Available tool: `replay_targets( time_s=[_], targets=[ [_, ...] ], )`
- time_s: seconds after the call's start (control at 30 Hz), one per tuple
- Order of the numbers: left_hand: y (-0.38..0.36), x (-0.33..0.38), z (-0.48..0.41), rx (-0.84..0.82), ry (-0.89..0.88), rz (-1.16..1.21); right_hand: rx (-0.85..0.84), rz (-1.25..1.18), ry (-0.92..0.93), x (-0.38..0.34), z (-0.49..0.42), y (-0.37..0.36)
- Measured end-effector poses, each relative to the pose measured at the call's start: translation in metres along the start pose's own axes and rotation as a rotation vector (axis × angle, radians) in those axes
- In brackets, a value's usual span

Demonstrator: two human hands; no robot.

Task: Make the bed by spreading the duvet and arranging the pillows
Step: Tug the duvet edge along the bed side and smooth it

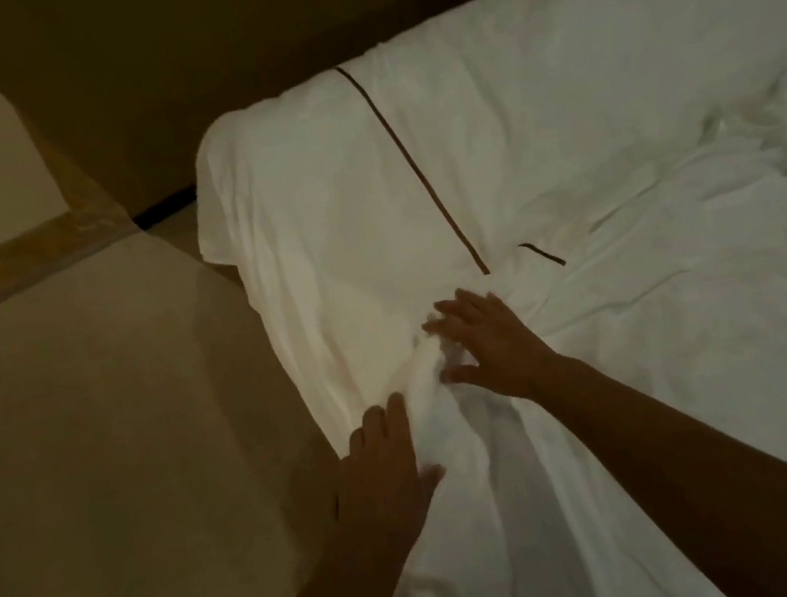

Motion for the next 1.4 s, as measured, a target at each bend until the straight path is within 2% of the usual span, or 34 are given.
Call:
replay_targets(
  time_s=[0.1,0.2,0.27,0.37,0.4,0.53,0.6,0.7,0.8,0.87,0.93,1.0,1.1,1.27,1.33,1.4],
  targets=[
    [-0.003,-0.018,-0.022,0.0,0.031,0.087,0.043,0.054,0.061,0.006,-0.023,-0.017],
    [-0.003,-0.069,-0.045,-0.083,0.185,0.359,0.236,-0.016,0.061,0.002,-0.04,-0.017],
    [0.004,-0.079,-0.059,-0.175,0.213,0.446,0.313,-0.033,0.006,0.001,-0.05,-0.012],
    [0.033,-0.087,-0.081,-0.139,0.194,0.54,0.279,-0.06,-0.06,-0.007,-0.072,-0.001],
    [0.04,-0.093,-0.084,-0.186,0.19,0.549,0.254,-0.078,-0.074,-0.013,-0.081,0.005],
    [0.081,-0.138,-0.1,-0.198,0.222,0.454,0.153,-0.136,-0.115,-0.046,-0.124,0.009],
    [0.076,-0.163,-0.109,-0.247,0.261,0.422,0.113,-0.132,-0.144,-0.06,-0.14,-0.009],
    [0.04,-0.188,-0.12,-0.397,0.222,0.359,0.106,-0.1,-0.271,-0.058,-0.142,-0.038],
    [0.023,-0.192,-0.132,-0.469,0.218,0.32,0.339,-0.125,-0.337,-0.058,-0.124,-0.03],
    [0.015,-0.189,-0.139,-0.571,0.144,0.267,0.53,-0.147,-0.357,-0.063,-0.099,-0.017],
    [0.014,-0.183,-0.143,-0.628,0.085,0.213,0.634,-0.161,-0.419,-0.068,-0.065,-0.013],
    [0.018,-0.165,-0.141,-0.657,0.012,0.211,0.685,-0.186,-0.572,-0.069,-0.018,-0.019],
    [0.025,-0.124,-0.142,-0.642,-0.138,0.205,0.694,-0.253,-0.952,-0.069,0.076,-0.055],
    [0.038,-0.068,-0.142,-0.341,-0.225,0.247,0.786,-0.278,-1.632,-0.105,0.272,-0.132],
    [0.036,-0.058,-0.132,-0.226,-0.212,0.216,0.892,-0.414,-1.878,-0.128,0.327,-0.172],
    [0.026,-0.056,-0.122,-0.187,-0.202,0.203,0.998,-0.686,-2.015,-0.143,0.351,-0.214]
  ],
)
Point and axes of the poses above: each hand's wrist, its own z-axis away from the middle knuckle, its own y-axis out of the back of the hand, x = y × z, the point moved 9 cm from there along -z, towards the middle knuckle, and after that the axes turned 5 degrees about y, right-handed, at the moved point
